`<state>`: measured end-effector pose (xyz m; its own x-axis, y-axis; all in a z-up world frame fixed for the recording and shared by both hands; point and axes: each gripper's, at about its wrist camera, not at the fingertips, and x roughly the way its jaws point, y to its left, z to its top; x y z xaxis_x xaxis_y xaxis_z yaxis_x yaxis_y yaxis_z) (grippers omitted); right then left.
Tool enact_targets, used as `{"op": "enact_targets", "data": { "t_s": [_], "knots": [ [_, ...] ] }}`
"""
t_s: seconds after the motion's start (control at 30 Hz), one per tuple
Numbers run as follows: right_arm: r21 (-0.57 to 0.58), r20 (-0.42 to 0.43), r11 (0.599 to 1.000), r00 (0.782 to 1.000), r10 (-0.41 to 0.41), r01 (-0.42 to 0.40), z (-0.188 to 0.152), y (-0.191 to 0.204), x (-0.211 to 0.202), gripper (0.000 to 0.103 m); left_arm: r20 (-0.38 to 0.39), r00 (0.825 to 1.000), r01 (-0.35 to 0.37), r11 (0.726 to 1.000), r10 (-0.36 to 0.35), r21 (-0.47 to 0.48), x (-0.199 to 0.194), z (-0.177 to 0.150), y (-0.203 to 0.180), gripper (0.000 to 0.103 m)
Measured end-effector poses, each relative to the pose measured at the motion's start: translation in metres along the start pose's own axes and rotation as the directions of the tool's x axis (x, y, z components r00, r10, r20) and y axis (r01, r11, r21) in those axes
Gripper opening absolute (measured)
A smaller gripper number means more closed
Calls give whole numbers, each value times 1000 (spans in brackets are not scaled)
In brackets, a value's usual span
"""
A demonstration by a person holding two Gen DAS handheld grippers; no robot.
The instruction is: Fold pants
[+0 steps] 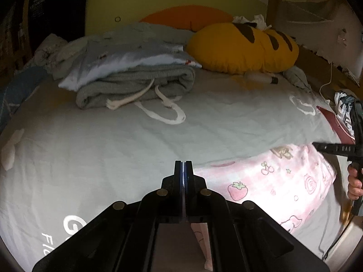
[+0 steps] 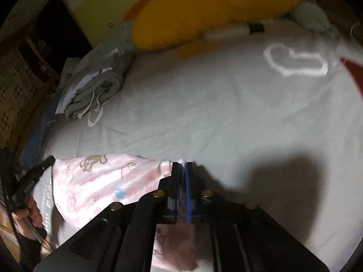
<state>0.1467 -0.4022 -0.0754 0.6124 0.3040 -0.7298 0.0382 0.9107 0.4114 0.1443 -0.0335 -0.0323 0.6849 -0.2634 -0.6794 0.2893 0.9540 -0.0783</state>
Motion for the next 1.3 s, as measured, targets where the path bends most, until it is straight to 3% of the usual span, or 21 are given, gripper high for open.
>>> {"op": "enact_targets", "data": {
  "t_s": [0.07,0.17,0.23,0.33,0.4,0.53,0.63,0.73,0.9,1.0,1.1,1.2,1.3],
  "knots": [
    [-8,61,998,997,-55,55,0,1,-10,0,-6,1000,-8,1000,8,3,1,-3,1,1],
    [-20,176,983,969,-176,183,-3,6,-33,0,4,998,-56,998,56,-2,0,-3,3,0],
    [-56,175,969,957,-230,242,-3,9,-33,0,9,998,-64,998,64,-2,-1,-3,8,0],
    [-16,69,971,969,-237,239,-6,-5,-11,0,-18,1000,-13,998,12,-55,2,-5,17,0],
    [-4,9,981,981,-194,194,-6,-11,0,0,-17,1000,20,999,-20,-45,2,-6,16,0],
    [-12,81,975,973,-218,220,-5,-9,-12,1,17,999,46,999,-46,5,-8,-6,4,0],
    [-2,153,967,956,-252,255,-8,-8,-27,14,62,995,79,996,-81,34,-20,-3,-5,0],
    [-11,248,979,949,-195,205,-9,-2,-48,30,113,986,118,992,-123,55,-33,-2,-15,0],
    [-144,351,988,936,-6,60,-23,29,-74,49,152,968,190,978,-202,86,-46,-3,-33,0],
    [-233,313,971,950,25,51,-37,55,-65,57,122,970,202,975,-212,94,-39,-9,-45,0],
    [-252,179,959,980,-88,132,-49,62,-31,63,23,989,144,985,-147,93,-19,-22,-54,0],
    [-220,26,965,989,-143,145,-63,51,0,63,-88,990,117,992,-112,54,4,-45,-49,0],
    [-232,64,959,986,-153,164,-69,53,-1,67,-92,987,132,991,-129,32,12,-62,-42,0]
  ]
}}
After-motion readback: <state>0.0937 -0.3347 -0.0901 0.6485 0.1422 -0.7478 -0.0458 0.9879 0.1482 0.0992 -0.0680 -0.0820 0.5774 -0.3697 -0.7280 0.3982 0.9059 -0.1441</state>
